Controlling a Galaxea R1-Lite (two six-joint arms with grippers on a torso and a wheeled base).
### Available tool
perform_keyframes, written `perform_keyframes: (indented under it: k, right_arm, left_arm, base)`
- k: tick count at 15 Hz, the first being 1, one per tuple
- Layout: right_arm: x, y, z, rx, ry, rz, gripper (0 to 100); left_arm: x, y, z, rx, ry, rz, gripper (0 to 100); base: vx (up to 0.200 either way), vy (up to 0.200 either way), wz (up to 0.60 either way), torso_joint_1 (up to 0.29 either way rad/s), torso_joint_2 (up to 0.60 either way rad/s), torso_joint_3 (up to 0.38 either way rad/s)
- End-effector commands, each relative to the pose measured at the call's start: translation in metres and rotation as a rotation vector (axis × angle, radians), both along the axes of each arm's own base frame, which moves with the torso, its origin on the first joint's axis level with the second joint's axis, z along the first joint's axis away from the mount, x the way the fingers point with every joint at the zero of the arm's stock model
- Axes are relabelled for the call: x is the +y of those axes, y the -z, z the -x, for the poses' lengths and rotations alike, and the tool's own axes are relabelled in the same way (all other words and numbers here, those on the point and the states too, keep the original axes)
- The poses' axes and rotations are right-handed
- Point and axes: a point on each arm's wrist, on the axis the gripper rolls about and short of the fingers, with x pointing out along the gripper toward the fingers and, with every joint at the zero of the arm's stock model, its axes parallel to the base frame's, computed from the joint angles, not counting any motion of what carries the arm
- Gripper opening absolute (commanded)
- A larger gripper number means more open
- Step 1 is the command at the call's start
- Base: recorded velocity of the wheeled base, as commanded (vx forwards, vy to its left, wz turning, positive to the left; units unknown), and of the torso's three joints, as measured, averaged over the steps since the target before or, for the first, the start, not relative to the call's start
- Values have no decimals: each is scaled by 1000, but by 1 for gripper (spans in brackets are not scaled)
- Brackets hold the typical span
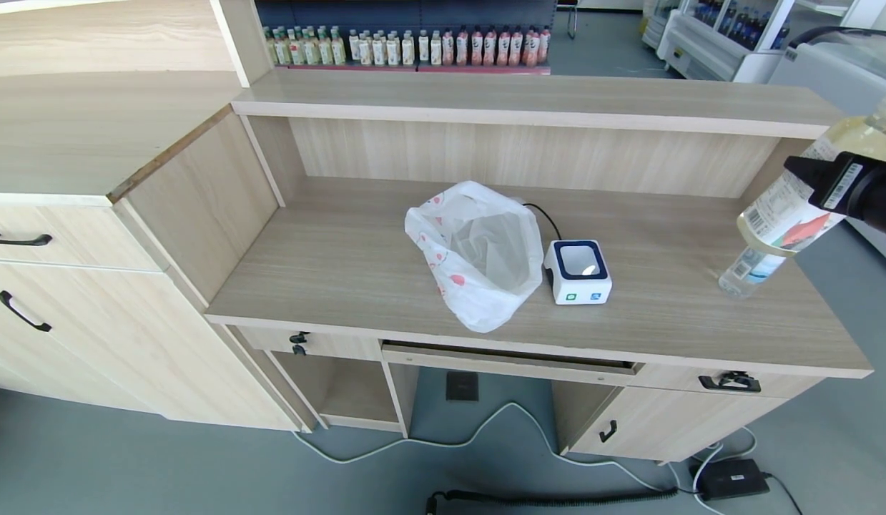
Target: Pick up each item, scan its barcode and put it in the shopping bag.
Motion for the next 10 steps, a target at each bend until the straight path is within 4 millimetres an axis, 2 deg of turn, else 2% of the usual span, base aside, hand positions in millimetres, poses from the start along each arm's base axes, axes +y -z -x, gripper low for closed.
perform_keyframes:
  k: [1, 4, 5, 7, 10]
  right_arm:
    - [3, -2, 4, -9, -8, 0, 0]
    - [4, 5, -4, -8, -5, 16, 0]
    - [1, 11, -9, -12, 40, 99, 0]
    - [-5, 28, 4, 79, 112, 291, 0]
    - [-9, 31, 7, 95, 135, 355, 0]
  left_arm:
    - [0, 0, 0, -1, 0, 0, 100]
    - [0, 0, 0, -1, 0, 0, 100]
    - [0, 0, 0, -1, 0, 0, 100]
    - [0, 0, 0, -1, 0, 0, 100]
    - [0, 0, 0, -1, 0, 0, 100]
  base:
    - [0, 0, 0, 0, 0, 0]
    - [0, 0, 0, 0, 0, 0]
    - [0, 0, 0, 0, 0, 0]
    - [0, 0, 0, 0, 0, 0]
    - [0, 0, 0, 0, 0, 0]
